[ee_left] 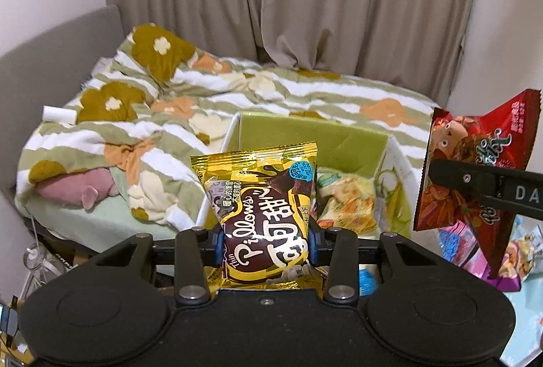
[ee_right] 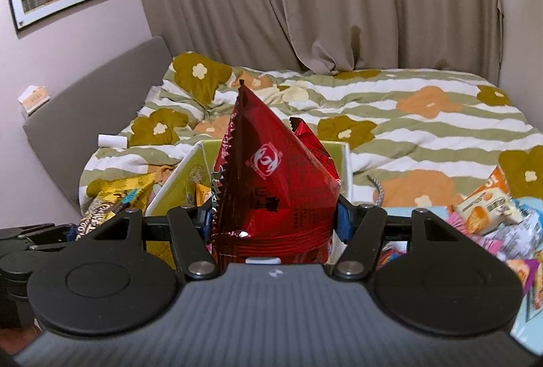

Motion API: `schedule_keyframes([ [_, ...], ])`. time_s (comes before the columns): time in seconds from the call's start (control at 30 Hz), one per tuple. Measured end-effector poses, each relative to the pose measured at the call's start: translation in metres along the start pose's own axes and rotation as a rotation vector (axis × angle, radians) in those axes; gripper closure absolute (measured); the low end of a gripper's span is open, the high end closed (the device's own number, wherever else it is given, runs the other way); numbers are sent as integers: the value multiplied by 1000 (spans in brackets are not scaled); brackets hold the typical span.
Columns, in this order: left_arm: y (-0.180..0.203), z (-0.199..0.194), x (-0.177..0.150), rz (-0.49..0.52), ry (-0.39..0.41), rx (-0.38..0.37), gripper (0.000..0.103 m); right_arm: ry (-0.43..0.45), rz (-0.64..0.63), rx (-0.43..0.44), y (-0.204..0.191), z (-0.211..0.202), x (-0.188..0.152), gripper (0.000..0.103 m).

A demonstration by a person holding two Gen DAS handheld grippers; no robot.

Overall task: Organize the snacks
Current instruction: 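Lift and carry the gold bag and red bag over the yellow-green box with both tools, then lower both bags into the box and open both tools to release them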

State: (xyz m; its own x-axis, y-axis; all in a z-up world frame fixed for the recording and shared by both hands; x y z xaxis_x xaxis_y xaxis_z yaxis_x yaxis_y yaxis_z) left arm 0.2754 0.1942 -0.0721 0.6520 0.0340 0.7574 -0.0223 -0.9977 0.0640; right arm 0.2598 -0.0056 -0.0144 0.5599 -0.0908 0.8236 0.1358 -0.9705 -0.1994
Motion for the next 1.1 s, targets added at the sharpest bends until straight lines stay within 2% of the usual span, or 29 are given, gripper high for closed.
schedule_keyframes([
  [0.13, -10, 19, -7, 11, -44, -41, 56, -23, 23, -35, -12, 13, -5, 25],
  [0.17, -11, 22, -9, 9, -53, -55, 49, -29, 28, -42, -11, 15, -7, 25],
  [0.2, -12, 25, -10, 7, -63, -65, 27, -33, 29, -51, -13, 18, -8, 25],
  [0.27, -13, 26, -14, 6, -67, -70, 3, -43, 30, -67, -14, 21, -10, 25],
  [0.33, -11, 22, -16, 8, -51, -80, 3, -52, 33, -78, -14, 24, -11, 25],
  [0.57, -9, 19, -27, 16, -78, -93, 3, -66, 33, -82, -10, 29, -15, 25],
  [0.83, -17, 11, -20, -12, -60, -47, 3, -79, 32, -22, -17, 40, -9, 25],
  [1.1, -16, 21, -7, -22, -52, -4, 3, -94, -7, 23, -23, 76, 4, 24],
])
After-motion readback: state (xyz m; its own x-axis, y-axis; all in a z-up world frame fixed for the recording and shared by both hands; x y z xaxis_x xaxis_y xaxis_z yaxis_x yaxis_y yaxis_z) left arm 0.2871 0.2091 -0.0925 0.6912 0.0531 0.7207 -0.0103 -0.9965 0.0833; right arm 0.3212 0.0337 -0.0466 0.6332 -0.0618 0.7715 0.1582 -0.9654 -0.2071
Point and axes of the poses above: each gripper's, at about its wrist camera, not at the fingertips, and z roughly the way its jaws point, y to its right, x to its top, the point moved 6 cm from there along z, roughly the way its jaws point, and after that the axes turned 2 degrees about y, right-handed, at the moved point
